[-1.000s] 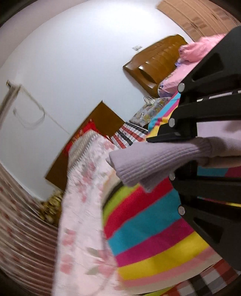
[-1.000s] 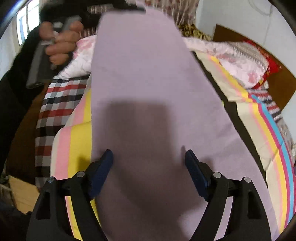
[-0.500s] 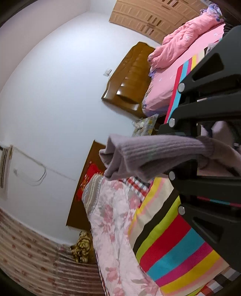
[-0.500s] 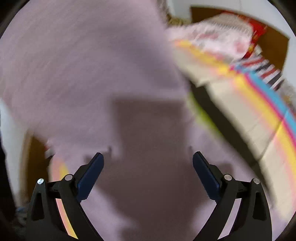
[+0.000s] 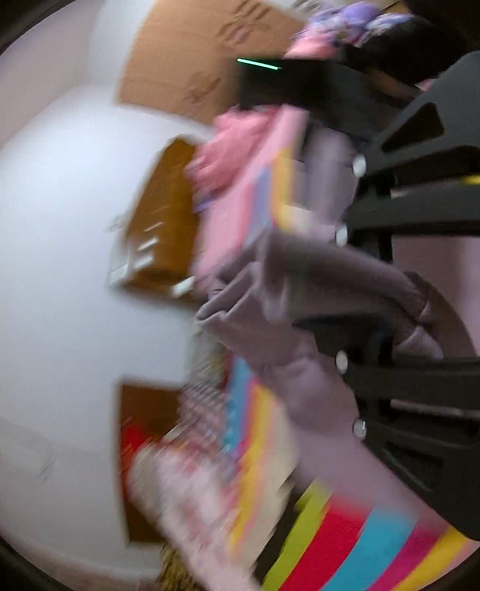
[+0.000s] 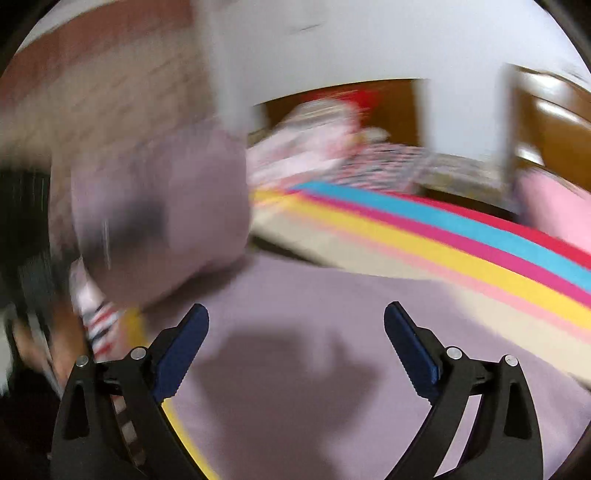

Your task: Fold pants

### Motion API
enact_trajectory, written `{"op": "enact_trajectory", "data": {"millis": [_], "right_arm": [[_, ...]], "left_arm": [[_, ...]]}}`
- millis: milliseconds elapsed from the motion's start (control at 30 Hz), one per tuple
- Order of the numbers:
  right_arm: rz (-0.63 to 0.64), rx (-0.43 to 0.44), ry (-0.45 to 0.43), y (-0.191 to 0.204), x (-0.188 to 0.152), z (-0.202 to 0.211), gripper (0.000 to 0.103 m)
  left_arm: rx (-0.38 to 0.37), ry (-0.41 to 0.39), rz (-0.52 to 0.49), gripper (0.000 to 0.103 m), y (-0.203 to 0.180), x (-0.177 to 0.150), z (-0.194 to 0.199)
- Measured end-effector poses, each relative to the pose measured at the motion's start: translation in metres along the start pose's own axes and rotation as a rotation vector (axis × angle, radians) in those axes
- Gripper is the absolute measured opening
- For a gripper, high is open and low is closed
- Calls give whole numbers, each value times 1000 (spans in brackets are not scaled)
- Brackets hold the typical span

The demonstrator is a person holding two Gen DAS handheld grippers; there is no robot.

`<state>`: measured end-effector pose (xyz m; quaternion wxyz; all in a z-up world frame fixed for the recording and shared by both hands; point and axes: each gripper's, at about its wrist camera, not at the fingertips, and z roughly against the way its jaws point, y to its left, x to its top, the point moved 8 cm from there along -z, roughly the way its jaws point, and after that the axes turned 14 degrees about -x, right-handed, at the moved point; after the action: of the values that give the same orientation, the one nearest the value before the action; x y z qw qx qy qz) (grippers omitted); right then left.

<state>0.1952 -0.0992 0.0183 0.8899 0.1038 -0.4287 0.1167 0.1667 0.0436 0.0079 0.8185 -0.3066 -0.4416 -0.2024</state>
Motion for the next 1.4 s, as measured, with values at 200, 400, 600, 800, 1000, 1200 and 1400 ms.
{"op": "enact_trajectory", "data": {"millis": [200, 400, 600, 800, 1000, 1200, 1400], "right_arm": [[-221, -111, 26, -92, -26, 25, 93], [-255, 89, 146, -58, -49, -3, 93], [-186, 228, 359, 13, -91, -25, 85], [-90, 201, 450, 41, -104, -23, 83], [-87, 238, 516, 58, -113, -14, 83], [-271, 291, 519, 58, -98, -33, 76], [-391, 259, 476, 50, -93, -53, 43]], "left_arm": [[-71, 208, -140, 71, -49, -66, -65], [-12, -130, 5, 102, 3, -20, 62], [480, -44, 168, 101, 122, -67, 116], [471, -10, 254, 101, 145, -100, 98], [428, -7, 277, 101, 160, -111, 84], [410, -13, 275, 101, 166, -112, 81], [410, -19, 263, 101, 161, -112, 83]]}}
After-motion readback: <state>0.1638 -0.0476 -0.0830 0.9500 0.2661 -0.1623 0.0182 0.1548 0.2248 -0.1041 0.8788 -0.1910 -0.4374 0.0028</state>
